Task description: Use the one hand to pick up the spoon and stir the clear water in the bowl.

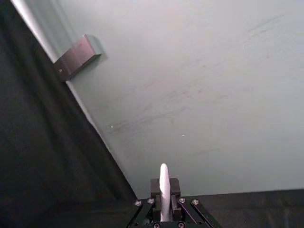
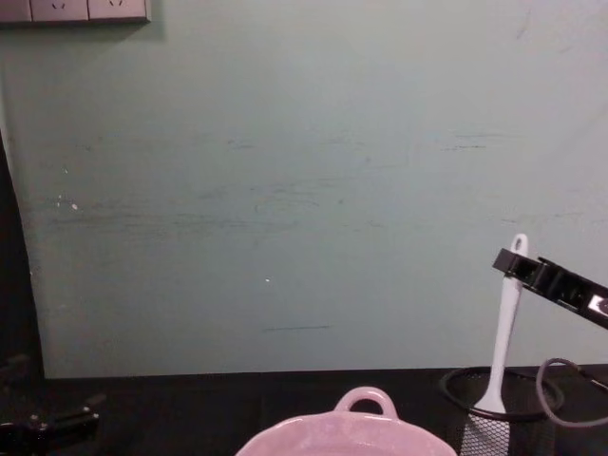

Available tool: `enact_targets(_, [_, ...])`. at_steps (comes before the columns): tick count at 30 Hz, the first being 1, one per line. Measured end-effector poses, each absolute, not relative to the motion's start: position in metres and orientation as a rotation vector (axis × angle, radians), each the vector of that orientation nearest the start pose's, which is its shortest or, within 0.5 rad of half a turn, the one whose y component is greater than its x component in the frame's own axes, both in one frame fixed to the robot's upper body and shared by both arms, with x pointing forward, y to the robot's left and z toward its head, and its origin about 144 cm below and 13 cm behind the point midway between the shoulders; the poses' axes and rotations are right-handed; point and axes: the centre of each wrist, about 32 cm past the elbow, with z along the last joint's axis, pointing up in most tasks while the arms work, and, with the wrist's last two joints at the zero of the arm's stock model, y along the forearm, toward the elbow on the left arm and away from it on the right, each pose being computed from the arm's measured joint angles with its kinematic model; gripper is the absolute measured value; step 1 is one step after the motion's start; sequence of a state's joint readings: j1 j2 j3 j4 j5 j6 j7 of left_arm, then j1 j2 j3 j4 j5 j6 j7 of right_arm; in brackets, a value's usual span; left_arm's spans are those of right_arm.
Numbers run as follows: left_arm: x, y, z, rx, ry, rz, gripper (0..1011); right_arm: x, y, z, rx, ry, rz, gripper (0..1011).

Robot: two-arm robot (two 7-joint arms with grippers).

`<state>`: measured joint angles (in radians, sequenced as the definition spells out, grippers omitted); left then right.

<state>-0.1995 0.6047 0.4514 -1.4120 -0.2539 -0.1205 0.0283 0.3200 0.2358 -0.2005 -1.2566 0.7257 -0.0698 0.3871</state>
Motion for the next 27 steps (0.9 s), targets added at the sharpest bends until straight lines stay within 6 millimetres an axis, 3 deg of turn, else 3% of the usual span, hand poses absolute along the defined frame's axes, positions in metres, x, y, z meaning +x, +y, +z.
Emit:
enact_targets(22, [0.489, 0.31, 1.14, 0.304, -0.285, 1.248, 1011, 0.542, -0.261, 1.144, 0.388, 0.369, -1.089, 126])
enact_targets(27, [0.489, 0.31, 1.14, 0.304, -0.285, 1.248, 1011, 0.542, -0.265, 1.141, 0.37, 0.386, -1.135, 228])
